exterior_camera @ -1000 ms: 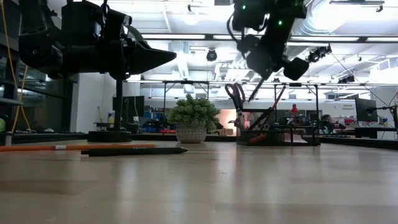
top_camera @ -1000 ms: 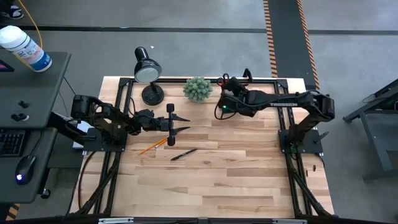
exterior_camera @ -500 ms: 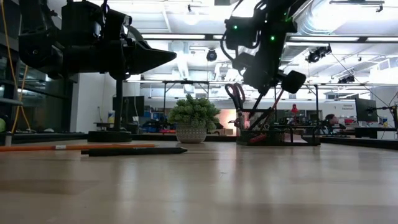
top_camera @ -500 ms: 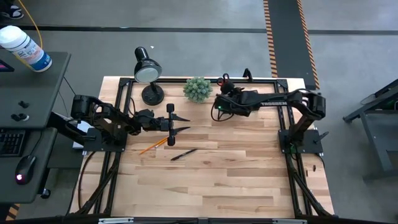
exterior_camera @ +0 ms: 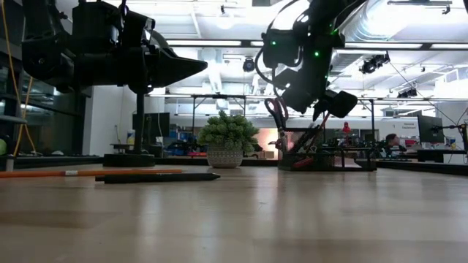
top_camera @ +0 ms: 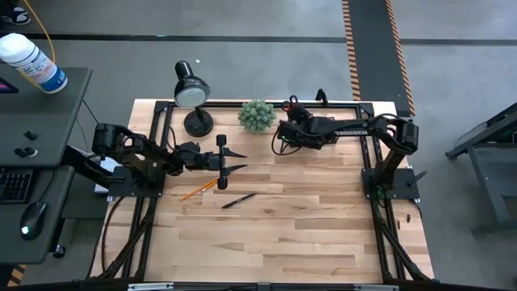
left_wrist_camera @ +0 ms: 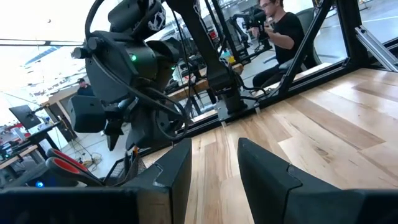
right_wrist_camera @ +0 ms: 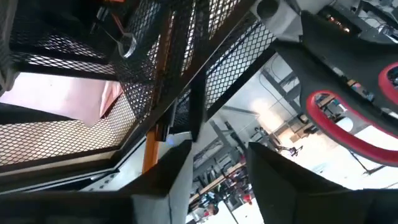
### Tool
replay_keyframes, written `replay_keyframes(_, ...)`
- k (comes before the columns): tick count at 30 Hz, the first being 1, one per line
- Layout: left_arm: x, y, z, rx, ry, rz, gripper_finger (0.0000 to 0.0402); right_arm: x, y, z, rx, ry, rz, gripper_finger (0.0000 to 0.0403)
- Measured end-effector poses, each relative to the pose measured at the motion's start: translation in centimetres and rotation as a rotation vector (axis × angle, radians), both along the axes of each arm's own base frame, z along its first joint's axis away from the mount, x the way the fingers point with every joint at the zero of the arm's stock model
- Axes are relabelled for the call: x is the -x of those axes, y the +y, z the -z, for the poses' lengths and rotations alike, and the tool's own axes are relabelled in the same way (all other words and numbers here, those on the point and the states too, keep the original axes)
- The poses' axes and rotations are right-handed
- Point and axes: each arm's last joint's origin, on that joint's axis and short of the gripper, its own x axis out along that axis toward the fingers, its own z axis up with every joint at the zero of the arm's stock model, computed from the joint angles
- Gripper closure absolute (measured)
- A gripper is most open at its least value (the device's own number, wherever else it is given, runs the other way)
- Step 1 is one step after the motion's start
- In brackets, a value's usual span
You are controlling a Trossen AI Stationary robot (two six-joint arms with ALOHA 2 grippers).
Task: Pick and place office supplies into organizer
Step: Put the black pen into the black desk organizer
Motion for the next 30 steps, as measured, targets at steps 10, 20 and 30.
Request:
replay_keyframes(10,0.0,0.0,0.0,0.0,0.0,0.0,0.0284,-0.4,2.0,-0.9,0.089,0.003,-0.049,0.0251)
replay_keyframes(20,0.0,0.0,0.0,-0.002,0.001,0.0,0.0284,-1.1,10.0,-2.3,-0.04,-0.314,-0.154,0.0278)
replay_keyframes(30,0.0,0.0,0.0,-0.001,0.001,0.0,0.0284,-2.4,14.9,-2.6,-1.008,-0.668,-0.051,0.0279)
